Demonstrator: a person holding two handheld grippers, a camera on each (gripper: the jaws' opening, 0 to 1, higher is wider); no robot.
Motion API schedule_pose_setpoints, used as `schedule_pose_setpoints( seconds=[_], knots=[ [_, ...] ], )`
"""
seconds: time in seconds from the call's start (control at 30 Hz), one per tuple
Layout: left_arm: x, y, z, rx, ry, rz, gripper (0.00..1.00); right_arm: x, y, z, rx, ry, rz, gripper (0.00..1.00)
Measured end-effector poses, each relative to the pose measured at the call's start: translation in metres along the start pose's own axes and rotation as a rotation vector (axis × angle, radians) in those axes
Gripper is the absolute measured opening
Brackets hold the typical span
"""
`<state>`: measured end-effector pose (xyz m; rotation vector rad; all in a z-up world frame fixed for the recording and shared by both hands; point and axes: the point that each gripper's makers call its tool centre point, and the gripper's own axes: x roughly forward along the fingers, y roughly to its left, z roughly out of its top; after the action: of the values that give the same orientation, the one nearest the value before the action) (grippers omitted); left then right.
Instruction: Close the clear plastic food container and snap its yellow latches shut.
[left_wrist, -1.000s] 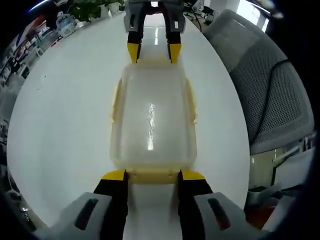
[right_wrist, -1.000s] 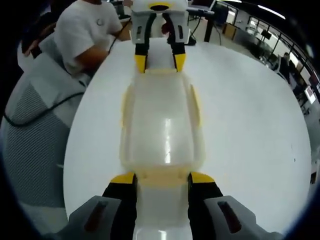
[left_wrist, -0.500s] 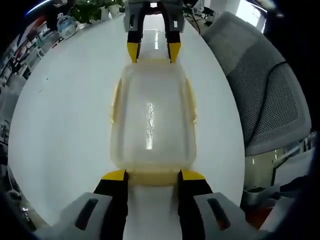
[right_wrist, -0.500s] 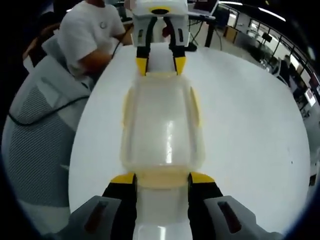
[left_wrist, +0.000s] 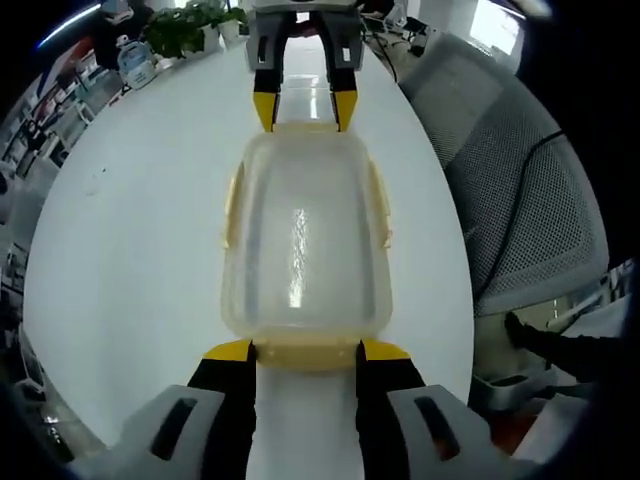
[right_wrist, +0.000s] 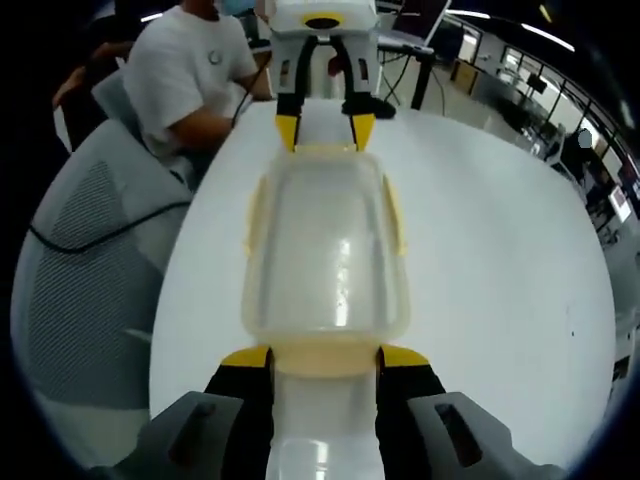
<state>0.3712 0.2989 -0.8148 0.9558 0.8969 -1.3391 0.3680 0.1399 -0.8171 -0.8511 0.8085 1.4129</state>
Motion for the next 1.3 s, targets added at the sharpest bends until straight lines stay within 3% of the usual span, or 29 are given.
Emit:
schedule_pose_setpoints(
  seconds=[0.83,1.3],
  knots=[
    [-0.03,0.012,0.025,0.01,0.004,0.018,0.38,-0.037,-0.009,0.007,0.004,-0.004,-0.01,0.38],
    [-0.034,0.014,0.033,0.011,0.002,0.014,0.38,-0.046,-0.012,0.005,0.005,0.002,-0.012,0.38]
  ],
)
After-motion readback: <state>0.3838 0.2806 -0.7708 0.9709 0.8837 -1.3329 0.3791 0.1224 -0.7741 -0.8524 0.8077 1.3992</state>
